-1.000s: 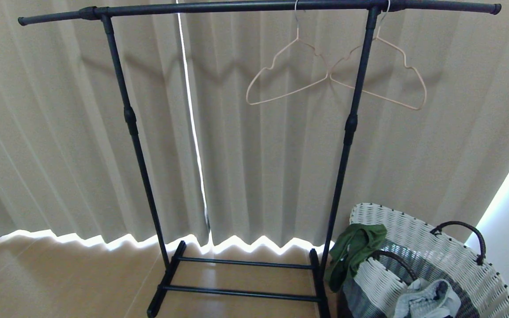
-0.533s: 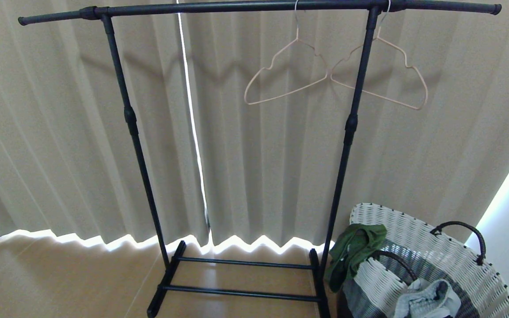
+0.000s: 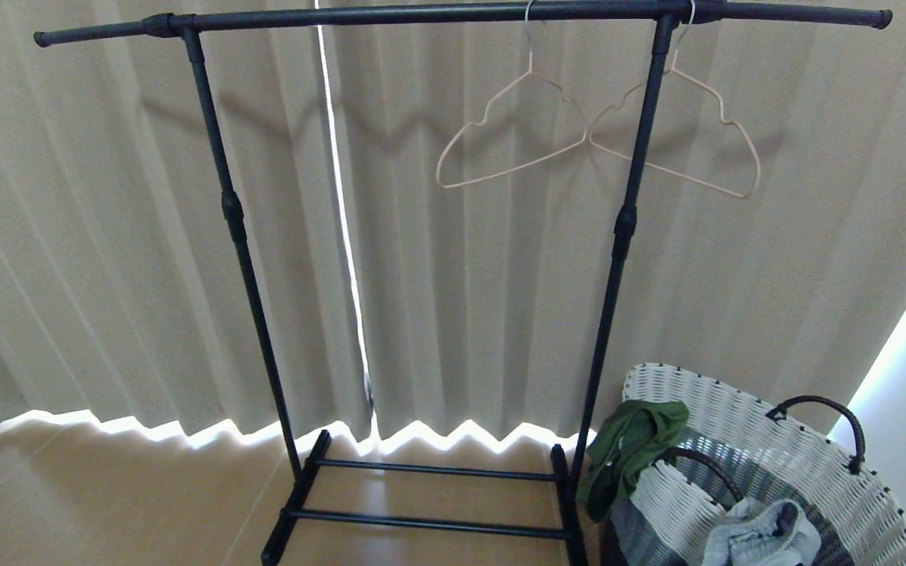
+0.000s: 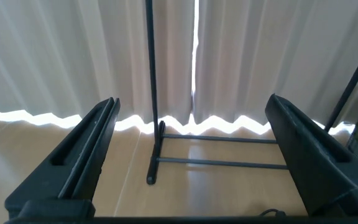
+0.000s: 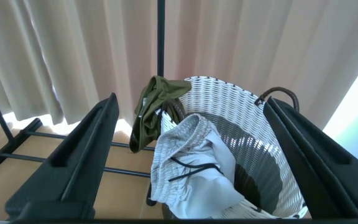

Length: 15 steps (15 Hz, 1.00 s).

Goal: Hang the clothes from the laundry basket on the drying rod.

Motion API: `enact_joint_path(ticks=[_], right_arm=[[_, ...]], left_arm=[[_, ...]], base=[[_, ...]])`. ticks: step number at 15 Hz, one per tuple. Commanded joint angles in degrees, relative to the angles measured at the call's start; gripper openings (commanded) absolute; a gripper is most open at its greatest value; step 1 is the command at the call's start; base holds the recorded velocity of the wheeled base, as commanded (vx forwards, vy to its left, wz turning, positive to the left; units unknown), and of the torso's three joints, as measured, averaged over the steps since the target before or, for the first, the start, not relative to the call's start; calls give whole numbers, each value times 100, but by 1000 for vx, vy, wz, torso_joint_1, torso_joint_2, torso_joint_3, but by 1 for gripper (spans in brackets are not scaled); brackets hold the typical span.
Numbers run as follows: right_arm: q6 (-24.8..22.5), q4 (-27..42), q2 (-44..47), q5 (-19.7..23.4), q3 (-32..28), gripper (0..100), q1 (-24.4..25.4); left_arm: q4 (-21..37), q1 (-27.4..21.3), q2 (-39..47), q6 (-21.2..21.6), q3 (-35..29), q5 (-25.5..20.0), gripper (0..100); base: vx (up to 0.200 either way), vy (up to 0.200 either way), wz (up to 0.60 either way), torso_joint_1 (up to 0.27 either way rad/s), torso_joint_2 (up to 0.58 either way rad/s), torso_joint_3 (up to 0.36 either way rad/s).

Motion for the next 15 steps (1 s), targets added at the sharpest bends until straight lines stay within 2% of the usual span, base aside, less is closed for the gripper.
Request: enact_joint_path(ticks=[1,4,15], right_arm=[[0,2,-2,2,0,100,1],[0,2,-2,2,0,100,1],[0,2,-2,2,0,100,1]], left_arm=[[4,1,2,11,0,-65,100],[4,1,2,19,0,-108,100],[4,1,2,-51,0,-82,100]], base=[[200,0,0,-7,7,7],[200,0,0,4,2,2],[0,0,0,0,0,0]])
